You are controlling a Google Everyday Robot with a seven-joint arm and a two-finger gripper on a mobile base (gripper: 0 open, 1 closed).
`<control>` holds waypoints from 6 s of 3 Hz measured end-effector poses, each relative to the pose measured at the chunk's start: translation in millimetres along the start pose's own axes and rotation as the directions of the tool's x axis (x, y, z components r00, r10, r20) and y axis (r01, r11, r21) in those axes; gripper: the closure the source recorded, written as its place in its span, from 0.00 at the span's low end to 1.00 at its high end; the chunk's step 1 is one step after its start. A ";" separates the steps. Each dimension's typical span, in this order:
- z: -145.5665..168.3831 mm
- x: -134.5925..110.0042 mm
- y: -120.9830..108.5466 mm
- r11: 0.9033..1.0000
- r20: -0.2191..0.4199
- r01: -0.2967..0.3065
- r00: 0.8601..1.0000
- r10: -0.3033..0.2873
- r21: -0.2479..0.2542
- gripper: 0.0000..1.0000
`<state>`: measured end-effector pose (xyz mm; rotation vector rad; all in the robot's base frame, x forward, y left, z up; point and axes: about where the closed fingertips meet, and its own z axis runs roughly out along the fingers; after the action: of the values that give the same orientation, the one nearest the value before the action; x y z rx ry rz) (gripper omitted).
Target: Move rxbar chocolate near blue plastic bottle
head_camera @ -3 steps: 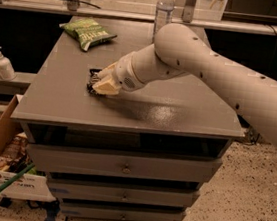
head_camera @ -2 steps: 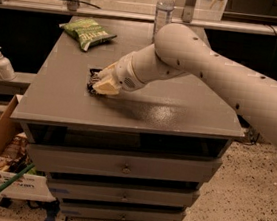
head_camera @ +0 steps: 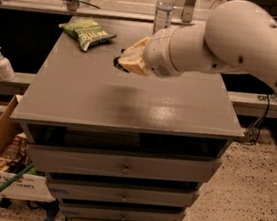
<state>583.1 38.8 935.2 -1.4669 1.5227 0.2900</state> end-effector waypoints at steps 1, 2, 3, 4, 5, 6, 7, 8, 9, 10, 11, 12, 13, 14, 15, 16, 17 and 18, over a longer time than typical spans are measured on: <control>-44.6 -14.3 -10.5 0.990 -0.026 0.079 0.997 -0.077 0.114 1.00; -69.6 -9.9 -29.6 0.969 -0.116 0.143 0.986 -0.121 0.204 1.00; -73.5 -2.3 -34.8 0.961 -0.159 0.178 0.976 -0.146 0.213 1.00; -73.2 -3.4 -34.3 0.961 -0.157 0.177 0.977 -0.146 0.213 1.00; -69.7 7.3 -48.4 0.946 -0.179 0.225 0.966 -0.185 0.235 1.00; -64.2 23.8 -83.1 0.913 -0.222 0.308 0.942 -0.252 0.269 1.00; -57.6 45.3 -120.7 0.886 -0.276 0.368 0.916 -0.293 0.282 1.00; -42.3 71.6 -151.0 0.873 -0.328 0.416 0.887 -0.326 0.256 1.00; -20.4 95.1 -171.4 0.871 -0.359 0.445 0.863 -0.355 0.208 1.00; 4.9 121.3 -185.9 0.875 -0.382 0.460 0.843 -0.377 0.151 1.00; 24.2 146.4 -195.9 0.881 -0.396 0.459 0.834 -0.385 0.111 1.00; 46.0 167.7 -199.0 0.891 -0.399 0.448 0.832 -0.385 0.074 1.00; 64.2 186.0 -196.2 0.902 -0.409 0.430 0.830 -0.380 0.033 1.00; 73.0 200.2 -191.0 0.913 -0.425 0.409 0.826 -0.370 0.000 0.82; 70.6 208.4 -188.3 0.919 -0.441 0.394 0.823 -0.358 -0.010 0.59; 65.8 212.2 -185.9 0.922 -0.452 0.387 0.821 -0.350 -0.011 0.36; 62.5 211.3 -182.9 0.924 -0.453 0.383 0.822 -0.346 -0.011 0.13; 61.2 208.2 -182.3 0.924 -0.450 0.382 0.823 -0.346 -0.011 0.00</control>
Offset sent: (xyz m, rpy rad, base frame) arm 0.0153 -0.0992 0.0631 -0.2774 -0.3006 -0.2722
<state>809.1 -94.2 827.7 -1.8041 1.5327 -0.3618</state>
